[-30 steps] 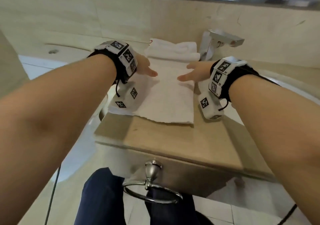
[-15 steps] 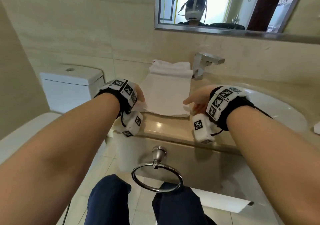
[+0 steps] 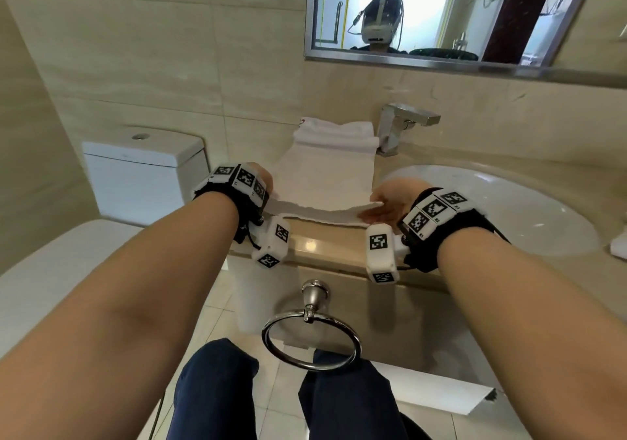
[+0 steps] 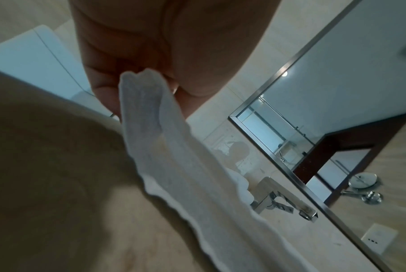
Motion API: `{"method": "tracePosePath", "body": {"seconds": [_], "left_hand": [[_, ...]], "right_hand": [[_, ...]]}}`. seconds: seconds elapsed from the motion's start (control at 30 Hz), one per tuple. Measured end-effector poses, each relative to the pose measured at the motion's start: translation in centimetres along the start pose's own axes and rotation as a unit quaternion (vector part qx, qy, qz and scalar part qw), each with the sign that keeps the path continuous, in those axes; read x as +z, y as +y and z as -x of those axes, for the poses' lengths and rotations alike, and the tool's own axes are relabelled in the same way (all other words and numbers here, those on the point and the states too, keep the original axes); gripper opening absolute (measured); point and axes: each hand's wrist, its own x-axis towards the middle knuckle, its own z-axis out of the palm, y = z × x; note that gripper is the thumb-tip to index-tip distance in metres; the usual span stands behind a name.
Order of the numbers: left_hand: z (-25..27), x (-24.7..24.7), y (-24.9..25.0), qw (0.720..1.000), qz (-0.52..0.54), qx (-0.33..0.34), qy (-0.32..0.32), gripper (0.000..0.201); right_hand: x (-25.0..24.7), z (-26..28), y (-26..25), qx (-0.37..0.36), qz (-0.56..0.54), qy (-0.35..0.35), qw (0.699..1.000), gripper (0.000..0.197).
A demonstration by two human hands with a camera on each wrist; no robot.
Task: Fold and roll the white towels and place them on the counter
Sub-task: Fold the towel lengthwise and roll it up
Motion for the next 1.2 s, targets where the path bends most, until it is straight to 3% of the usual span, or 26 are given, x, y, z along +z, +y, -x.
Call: {"method": "tracePosePath", "body": {"seconds": [0.13, 0.27, 0.33, 0.37, 0.43, 0.5, 0.57, 0.63, 0.77, 0.87, 1.0, 1.1, 1.2], "left_hand": [[0.1, 0.6, -0.1, 1.000, 0.013, 0.002, -0.006, 0.043], [1.9, 1.0, 0.7, 0.988, 0.123, -0.024, 0.087, 0.039], [2.5, 1.1, 1.5, 0.978, 0.145, -0.004, 0.153, 0.043], [2.9, 0.8, 2.1, 0.971, 0.178, 0.029, 0.159, 0.043], [3.8, 0.6, 3.8, 0.945, 0.250, 0.175, 0.116, 0.039], [5.6, 0.6, 5.7, 0.933, 0.215, 0.288, 0.035, 0.038], [6.0, 1.4, 7.4, 0.937, 0.133, 0.323, 0.017, 0.038], [5.9, 1.9, 8.5, 0.936, 0.079, 0.339, 0.047, 0.032], [5.6, 1.5, 8.8, 0.931, 0.089, 0.344, 0.089, 0.025], [5.5, 1.2, 8.2, 0.927, 0.131, 0.324, 0.134, 0.024], [6.0, 1.2, 7.8, 0.934, 0.129, 0.305, 0.133, 0.026], [6.5, 1.4, 8.0, 0.937, 0.142, 0.291, 0.134, 0.027], [6.8, 1.5, 8.2, 0.937, 0.156, 0.283, 0.136, 0.028]], "right_hand": [[0.6, 0.1, 0.6, 0.002, 0.015, 0.008, 1.000, 0.024], [0.9, 0.4, 0.7, -0.028, 0.012, 0.024, 0.999, 0.011], [1.0, 0.1, 0.9, -0.037, -0.006, 0.037, 0.999, 0.012], [1.1, 0.0, 1.1, -0.036, -0.008, 0.040, 0.999, 0.013], [1.3, -0.3, 1.2, -0.040, -0.011, 0.046, 0.998, 0.015], [1.3, -0.3, 1.4, -0.046, -0.018, 0.055, 0.997, 0.016], [1.1, -0.2, 1.5, -0.039, -0.008, 0.053, 0.998, 0.019], [1.1, 0.1, 1.8, -0.037, 0.015, 0.048, 0.998, 0.024], [1.0, 0.4, 2.3, -0.085, -0.029, 0.043, 0.995, 0.038], [0.7, 1.1, 2.4, -0.103, -0.019, 0.021, 0.994, 0.029], [1.2, 2.4, 2.5, -0.113, 0.128, 0.021, 0.985, 0.009], [1.7, 3.3, 2.4, -0.134, 0.165, 0.025, 0.977, 0.014], [2.2, 3.4, 2.5, -0.199, 0.302, 0.083, 0.929, 0.014]]}}
